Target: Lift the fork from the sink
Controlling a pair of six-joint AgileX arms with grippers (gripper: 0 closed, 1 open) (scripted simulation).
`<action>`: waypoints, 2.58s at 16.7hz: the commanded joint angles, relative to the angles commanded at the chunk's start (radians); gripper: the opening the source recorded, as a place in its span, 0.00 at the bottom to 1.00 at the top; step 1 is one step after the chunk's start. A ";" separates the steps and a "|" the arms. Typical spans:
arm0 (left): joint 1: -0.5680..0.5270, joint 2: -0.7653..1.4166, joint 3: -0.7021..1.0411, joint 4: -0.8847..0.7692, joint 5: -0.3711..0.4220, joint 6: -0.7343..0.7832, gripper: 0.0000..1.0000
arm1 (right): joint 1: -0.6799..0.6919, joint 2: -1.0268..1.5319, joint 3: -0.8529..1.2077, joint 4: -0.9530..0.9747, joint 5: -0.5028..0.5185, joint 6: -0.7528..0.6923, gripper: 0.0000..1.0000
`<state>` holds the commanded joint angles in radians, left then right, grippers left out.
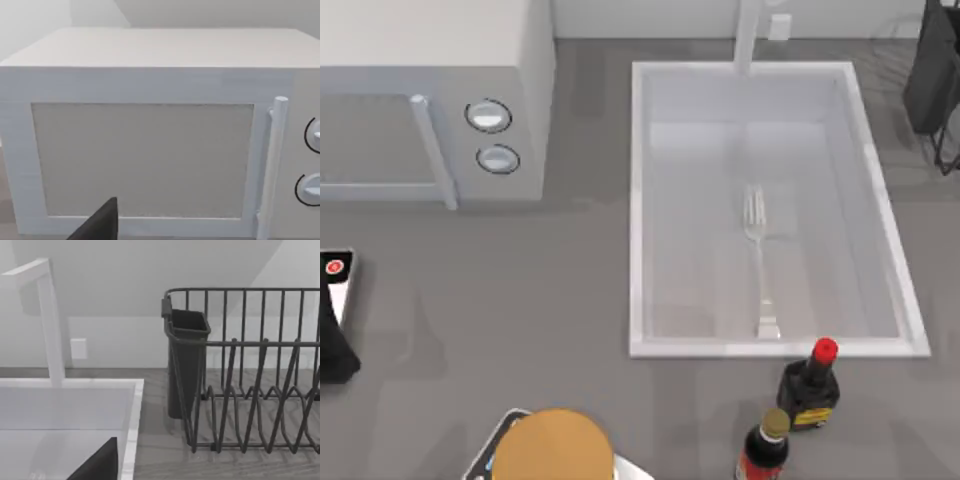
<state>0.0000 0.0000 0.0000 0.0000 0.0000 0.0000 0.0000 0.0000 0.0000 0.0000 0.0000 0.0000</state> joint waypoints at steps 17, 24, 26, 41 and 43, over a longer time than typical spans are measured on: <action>0.000 0.000 0.000 0.000 0.000 0.000 1.00 | 0.000 0.000 0.000 0.000 0.000 0.000 1.00; 0.000 0.000 0.000 0.000 0.000 0.000 1.00 | 0.000 0.000 0.000 0.000 0.000 0.000 1.00; 0.000 0.000 0.000 0.000 0.000 0.000 1.00 | 0.004 0.028 0.025 -0.015 0.000 0.005 1.00; 0.000 0.000 0.000 0.000 0.000 0.000 1.00 | 0.185 1.197 1.072 -0.641 0.002 0.207 1.00; 0.000 0.000 0.000 0.000 0.000 0.000 1.00 | 0.218 1.409 1.265 -0.756 0.002 0.242 1.00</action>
<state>0.0000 0.0000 0.0000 0.0000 0.0000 0.0000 0.2182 1.4092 1.2652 -0.7556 0.0024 0.2424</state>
